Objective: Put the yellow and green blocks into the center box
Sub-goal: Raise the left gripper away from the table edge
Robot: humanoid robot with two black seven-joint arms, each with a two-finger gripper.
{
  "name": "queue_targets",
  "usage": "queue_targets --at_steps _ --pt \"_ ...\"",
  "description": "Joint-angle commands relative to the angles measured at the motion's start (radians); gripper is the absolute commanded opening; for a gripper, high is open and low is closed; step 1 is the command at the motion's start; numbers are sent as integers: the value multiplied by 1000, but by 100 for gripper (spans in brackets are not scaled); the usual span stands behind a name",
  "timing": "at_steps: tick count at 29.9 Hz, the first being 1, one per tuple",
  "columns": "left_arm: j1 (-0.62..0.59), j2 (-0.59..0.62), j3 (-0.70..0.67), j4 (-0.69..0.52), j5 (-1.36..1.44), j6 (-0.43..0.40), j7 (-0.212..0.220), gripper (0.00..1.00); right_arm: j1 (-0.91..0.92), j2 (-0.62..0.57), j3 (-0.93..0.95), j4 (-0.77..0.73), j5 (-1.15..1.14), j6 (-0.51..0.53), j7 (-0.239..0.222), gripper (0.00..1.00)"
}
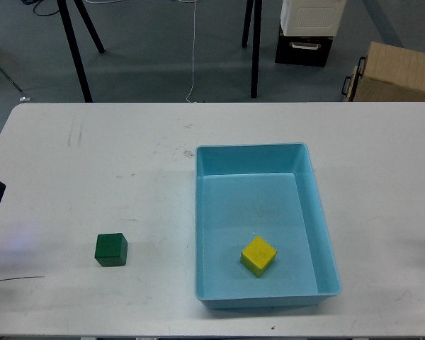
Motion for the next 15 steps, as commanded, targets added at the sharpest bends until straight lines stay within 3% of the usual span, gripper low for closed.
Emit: queue_targets --at_steps 1,7,15 --pt "-43 24 4 14 -88 0 -3 100 -5 9 -1 1 -1 0 0 99" --pt "-109 195 36 -51 -65 0 -5 100 -6 53 -1 21 -4 0 0 99" --pt "-132 548 208 -207 149 0 -8 100 -9 104 -1 30 -82 0 0 99"
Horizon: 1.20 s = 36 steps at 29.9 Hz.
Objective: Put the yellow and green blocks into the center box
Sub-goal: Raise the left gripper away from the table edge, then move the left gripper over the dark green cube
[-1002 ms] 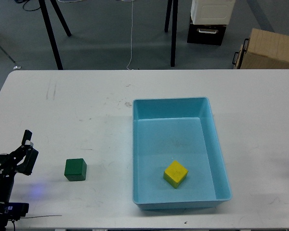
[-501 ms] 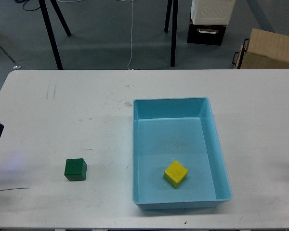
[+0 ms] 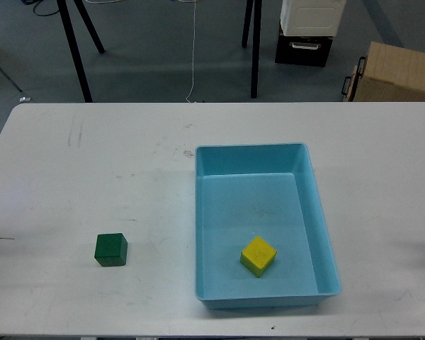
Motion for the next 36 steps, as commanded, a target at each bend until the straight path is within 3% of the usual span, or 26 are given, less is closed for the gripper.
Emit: queue_targets --at_steps 1,7,10,13,19,28,36 --pt "-15 152 57 -38 76 0 -2 100 -4 16 -2 2 -38 0 0 99" --pt "-81 400 113 -43 108 0 -4 100 -34 65 16 22 -39 0 0 99" --pt "-202 488 236 -41 163 0 -5 100 -41 73 16 22 -39 0 0 99" --pt "-384 493 435 -34 227 22 -5 100 -46 87 16 22 -38 0 0 99" --pt "-846 418 955 8 301 124 -4 100 -49 90 16 22 -39 0 0 99" --pt "-1476 343 1599 21 349 139 2 100 -60 90 16 19 -39 0 0 99" --pt "-1843 79 2129 14 533 171 -1 100 -73 91 18 19 -39 0 0 99"
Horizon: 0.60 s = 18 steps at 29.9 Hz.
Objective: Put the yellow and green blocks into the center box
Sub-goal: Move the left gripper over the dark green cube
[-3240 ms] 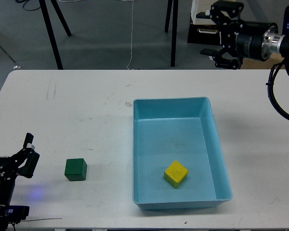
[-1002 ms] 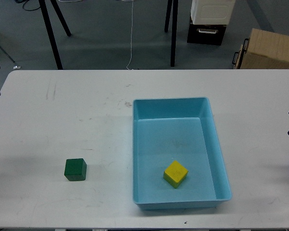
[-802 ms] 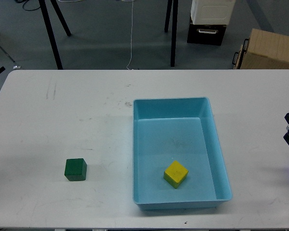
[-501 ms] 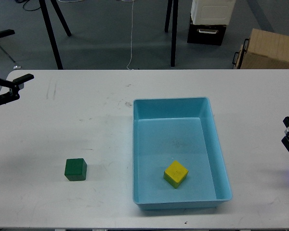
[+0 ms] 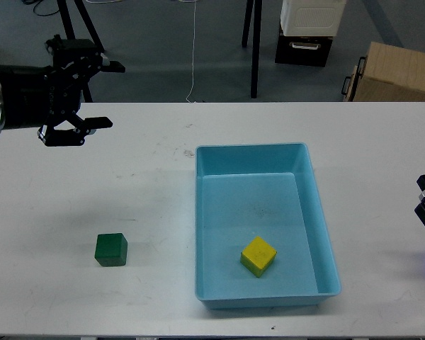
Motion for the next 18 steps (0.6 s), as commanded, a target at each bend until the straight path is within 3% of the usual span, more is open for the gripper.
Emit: queue_targets --at_steps 1,5,8,12,18 --pt "-154 -144 238 -10 90 25 -2 100 -5 0 1 2 0 0 0 99" --pt "-330 -329 525 -72 118 31 4 100 -5 0 1 -3 0 0 0 99" --pt "-425 -460 648 -128 172 54 0 100 -6 0 -2 -3 0 0 0 99" --pt "-420 -532 661 -139 170 60 -2 100 -12 2 -4 -3 0 0 0 99" --pt "-292 -552 662 -127 173 109 -5 100 -25 2 1 -12 0 0 -2 99"
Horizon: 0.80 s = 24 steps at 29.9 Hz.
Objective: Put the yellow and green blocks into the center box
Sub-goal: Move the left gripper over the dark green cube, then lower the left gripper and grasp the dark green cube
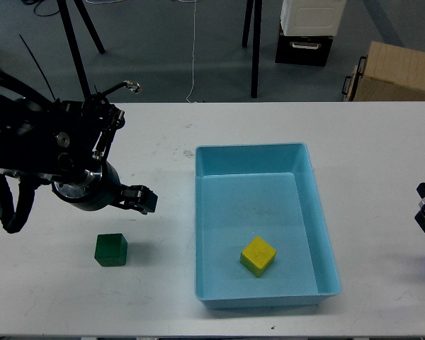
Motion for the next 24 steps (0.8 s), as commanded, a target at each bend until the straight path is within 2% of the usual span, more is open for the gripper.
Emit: queue_targets --at_steps 1,8,24 --pt "79 -5 3 15 7 46 -1 100 -3 0 1 -5 0 0 -2 99" --pt "129 8 11 23 21 78 -1 100 -3 0 0 -5 0 0 -2 99" --pt "240 12 14 99 56 85 -1 100 -8 0 1 -5 0 0 0 99"
